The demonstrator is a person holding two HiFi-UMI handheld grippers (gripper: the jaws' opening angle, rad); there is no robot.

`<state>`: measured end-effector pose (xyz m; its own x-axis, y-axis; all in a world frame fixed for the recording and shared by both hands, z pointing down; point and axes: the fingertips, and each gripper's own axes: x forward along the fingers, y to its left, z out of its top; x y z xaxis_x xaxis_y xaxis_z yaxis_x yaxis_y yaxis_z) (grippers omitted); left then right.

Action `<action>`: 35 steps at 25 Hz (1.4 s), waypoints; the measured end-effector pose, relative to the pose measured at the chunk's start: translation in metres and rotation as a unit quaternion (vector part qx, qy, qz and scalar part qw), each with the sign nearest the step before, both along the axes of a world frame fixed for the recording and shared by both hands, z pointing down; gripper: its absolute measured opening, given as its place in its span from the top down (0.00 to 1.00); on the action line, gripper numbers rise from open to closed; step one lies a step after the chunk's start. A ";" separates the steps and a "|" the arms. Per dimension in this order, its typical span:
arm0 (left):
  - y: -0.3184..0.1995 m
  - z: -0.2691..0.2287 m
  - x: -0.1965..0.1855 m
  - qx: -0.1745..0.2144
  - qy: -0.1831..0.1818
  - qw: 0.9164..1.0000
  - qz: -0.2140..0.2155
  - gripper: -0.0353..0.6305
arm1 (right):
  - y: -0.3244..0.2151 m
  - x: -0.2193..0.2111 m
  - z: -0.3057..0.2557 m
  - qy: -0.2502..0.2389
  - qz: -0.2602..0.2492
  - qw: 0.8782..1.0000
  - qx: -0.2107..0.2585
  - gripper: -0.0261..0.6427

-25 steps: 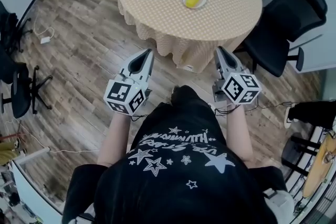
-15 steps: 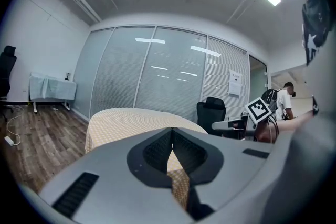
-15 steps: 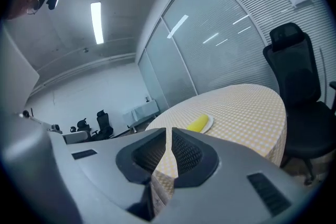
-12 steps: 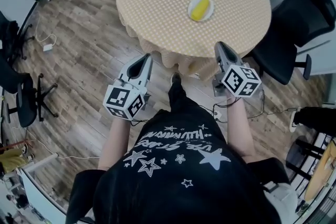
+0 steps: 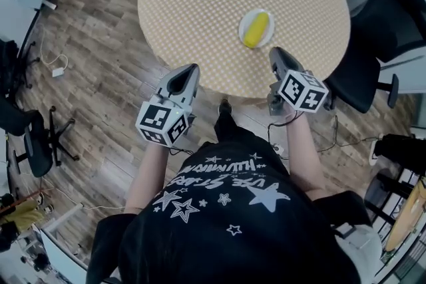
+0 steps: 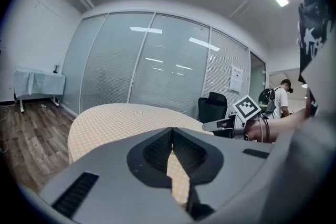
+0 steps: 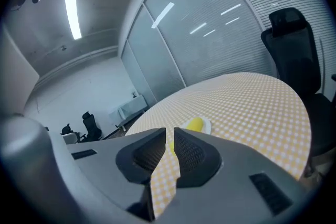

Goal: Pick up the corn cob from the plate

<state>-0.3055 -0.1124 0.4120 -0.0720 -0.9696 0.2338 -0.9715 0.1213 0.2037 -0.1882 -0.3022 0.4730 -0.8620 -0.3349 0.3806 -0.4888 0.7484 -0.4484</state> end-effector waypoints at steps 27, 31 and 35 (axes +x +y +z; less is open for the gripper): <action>-0.128 0.044 -0.126 -0.051 0.011 0.990 0.131 0.94 | -0.068 -0.089 0.109 0.134 0.107 0.966 -0.194 0.56; -0.145 0.048 -0.145 -0.056 0.015 0.983 0.173 0.94 | -0.073 -0.096 0.118 0.171 0.140 0.956 -0.193 0.56; -0.160 0.052 -0.163 -0.054 0.021 0.977 0.204 0.94 | -0.081 -0.100 0.129 0.222 0.155 0.946 -0.177 0.56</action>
<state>-0.4682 -0.2721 0.4644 0.3276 -0.8850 0.3309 -0.9344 -0.2515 0.2524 -0.2884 -0.3834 0.6017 -0.4717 -0.3285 0.8183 -0.8591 0.3800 -0.3428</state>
